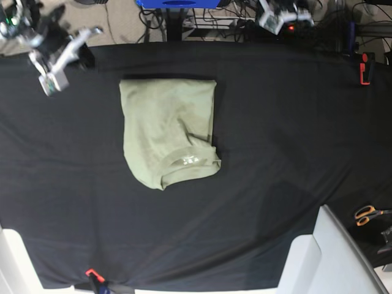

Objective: Fold the T-shirt properly

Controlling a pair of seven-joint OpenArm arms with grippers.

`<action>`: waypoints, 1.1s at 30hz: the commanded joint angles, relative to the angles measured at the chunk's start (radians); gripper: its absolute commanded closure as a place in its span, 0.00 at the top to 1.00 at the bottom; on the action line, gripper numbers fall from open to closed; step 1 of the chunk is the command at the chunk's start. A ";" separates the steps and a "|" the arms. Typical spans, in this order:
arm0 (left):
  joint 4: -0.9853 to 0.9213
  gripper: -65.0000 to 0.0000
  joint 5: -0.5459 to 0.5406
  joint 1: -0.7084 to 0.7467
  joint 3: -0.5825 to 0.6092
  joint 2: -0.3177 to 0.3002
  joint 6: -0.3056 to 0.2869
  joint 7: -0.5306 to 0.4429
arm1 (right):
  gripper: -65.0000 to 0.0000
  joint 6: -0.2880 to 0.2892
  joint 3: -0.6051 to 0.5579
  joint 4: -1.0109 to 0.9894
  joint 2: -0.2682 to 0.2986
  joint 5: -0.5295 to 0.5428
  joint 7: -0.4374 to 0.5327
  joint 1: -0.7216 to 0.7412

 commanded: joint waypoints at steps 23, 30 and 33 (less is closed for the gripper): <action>-1.698 0.00 0.060 -0.762 0.252 0.161 0.007 -0.516 | 0.00 0.009 -0.245 -1.877 -0.410 -0.444 0.702 0.556; -1.660 0.00 0.074 -0.790 0.271 0.117 0.007 -0.515 | 0.01 0.008 -0.240 -1.823 -0.416 -0.450 0.795 0.511; -1.615 0.00 0.075 -0.776 0.274 0.114 0.007 -0.515 | 0.01 0.008 -0.240 -1.784 -0.416 -0.450 0.795 0.493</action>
